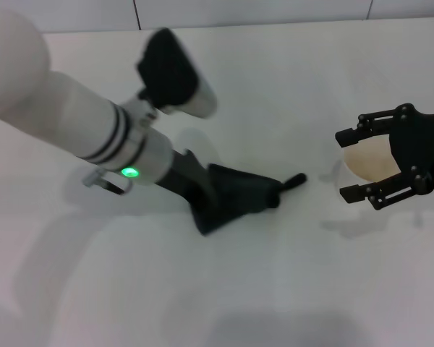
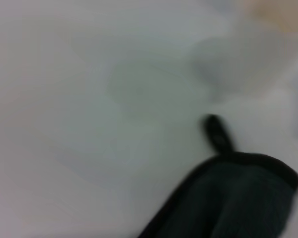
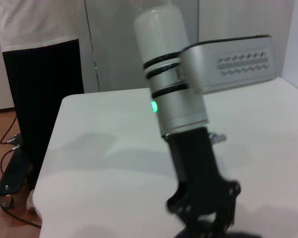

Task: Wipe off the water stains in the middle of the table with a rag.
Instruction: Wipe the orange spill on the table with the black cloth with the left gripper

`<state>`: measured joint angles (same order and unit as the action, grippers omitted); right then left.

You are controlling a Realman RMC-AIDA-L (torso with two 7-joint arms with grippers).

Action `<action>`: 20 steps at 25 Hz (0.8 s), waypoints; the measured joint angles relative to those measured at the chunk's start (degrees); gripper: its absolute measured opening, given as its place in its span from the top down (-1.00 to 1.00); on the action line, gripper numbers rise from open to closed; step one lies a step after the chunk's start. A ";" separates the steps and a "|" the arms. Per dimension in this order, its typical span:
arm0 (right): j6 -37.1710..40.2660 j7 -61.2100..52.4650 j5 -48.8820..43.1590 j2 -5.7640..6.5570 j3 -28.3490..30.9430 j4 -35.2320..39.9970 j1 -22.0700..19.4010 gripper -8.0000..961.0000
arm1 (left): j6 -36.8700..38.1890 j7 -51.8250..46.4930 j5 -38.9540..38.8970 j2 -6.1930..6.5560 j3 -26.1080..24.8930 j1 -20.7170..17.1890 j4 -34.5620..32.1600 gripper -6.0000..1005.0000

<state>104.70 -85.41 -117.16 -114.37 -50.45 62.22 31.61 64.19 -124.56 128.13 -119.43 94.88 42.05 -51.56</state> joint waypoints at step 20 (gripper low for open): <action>-0.11 0.08 -0.15 -0.33 0.00 -0.35 0.61 -0.79 | 0.34 1.77 -2.18 -0.29 0.46 0.07 -0.44 0.81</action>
<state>104.58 -85.32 -117.31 -114.70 -50.45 61.87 32.22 64.53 -122.78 125.94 -119.71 95.33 42.12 -52.00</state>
